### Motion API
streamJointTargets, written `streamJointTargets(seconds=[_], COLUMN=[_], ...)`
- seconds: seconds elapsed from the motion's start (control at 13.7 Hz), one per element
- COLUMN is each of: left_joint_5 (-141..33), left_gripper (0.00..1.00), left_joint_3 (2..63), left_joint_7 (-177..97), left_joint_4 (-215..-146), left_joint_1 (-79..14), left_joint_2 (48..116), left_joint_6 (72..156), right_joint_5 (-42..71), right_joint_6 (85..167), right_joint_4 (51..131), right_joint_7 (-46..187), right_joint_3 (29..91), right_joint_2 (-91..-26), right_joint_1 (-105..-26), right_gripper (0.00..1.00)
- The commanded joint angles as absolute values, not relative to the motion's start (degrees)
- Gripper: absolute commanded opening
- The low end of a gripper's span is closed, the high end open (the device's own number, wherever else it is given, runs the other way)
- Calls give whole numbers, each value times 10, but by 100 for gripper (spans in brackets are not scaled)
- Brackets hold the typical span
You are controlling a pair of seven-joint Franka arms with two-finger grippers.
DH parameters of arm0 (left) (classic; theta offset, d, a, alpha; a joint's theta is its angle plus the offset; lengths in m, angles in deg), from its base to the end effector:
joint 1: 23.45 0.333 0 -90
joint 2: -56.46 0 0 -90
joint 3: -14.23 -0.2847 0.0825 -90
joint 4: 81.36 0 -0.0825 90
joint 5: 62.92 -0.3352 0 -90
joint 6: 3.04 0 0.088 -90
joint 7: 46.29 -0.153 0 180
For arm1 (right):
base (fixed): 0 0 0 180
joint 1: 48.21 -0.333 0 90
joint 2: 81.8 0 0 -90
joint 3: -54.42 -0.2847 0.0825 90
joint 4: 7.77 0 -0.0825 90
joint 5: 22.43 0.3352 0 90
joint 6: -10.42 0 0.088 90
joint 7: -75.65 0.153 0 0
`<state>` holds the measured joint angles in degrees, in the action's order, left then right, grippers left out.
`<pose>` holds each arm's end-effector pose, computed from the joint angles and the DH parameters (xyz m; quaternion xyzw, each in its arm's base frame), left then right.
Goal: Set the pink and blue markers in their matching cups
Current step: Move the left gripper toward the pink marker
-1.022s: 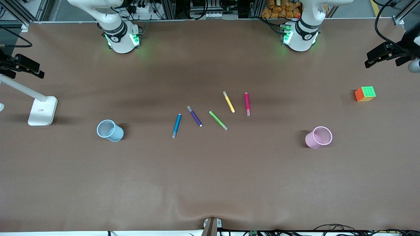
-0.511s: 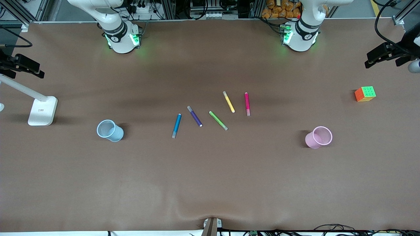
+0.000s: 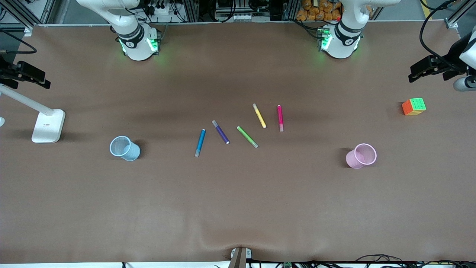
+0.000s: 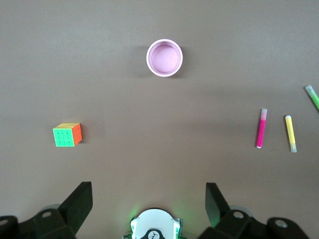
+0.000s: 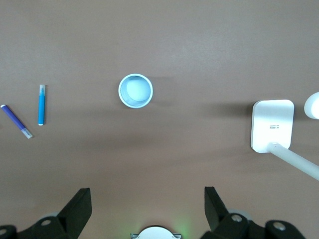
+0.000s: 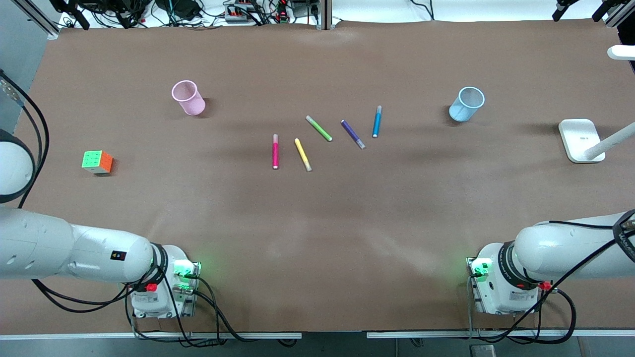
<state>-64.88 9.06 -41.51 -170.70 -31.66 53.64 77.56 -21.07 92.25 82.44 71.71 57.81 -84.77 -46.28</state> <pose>0.4694 -0.0183 0.5628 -0.9984 -0.0169 0.0506 0.0183 0.4699 -0.0405 0.5595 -0.9987 0.0108 0.0460 0.0171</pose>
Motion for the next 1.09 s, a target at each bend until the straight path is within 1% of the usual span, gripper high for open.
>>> streamJointTargets(seconds=[0.0, 0.29, 0.73, 1.02], left_joint_5=[-644, -630, -627, -610], left_gripper=[100, 100, 100, 100], left_joint_3=[95, 101, 128, 134], left_joint_7=[-408, -408, -379, -343], left_joint_4=[-1685, -1686, -1690, -1687], left_joint_1=[-321, -324, -326, -345], left_joint_2=[558, 563, 570, 596], left_joint_6=[762, 762, 762, 763], right_joint_5=[-201, -202, -202, -201], right_joint_6=[919, 919, 923, 925], right_joint_4=[831, 831, 828, 827], right_joint_7=[710, 710, 709, 709], right_joint_3=[572, 572, 573, 571], right_joint_2=[-859, -858, -859, -858], right_joint_1=[-453, -453, -452, -454], right_gripper=[100, 100, 100, 100])
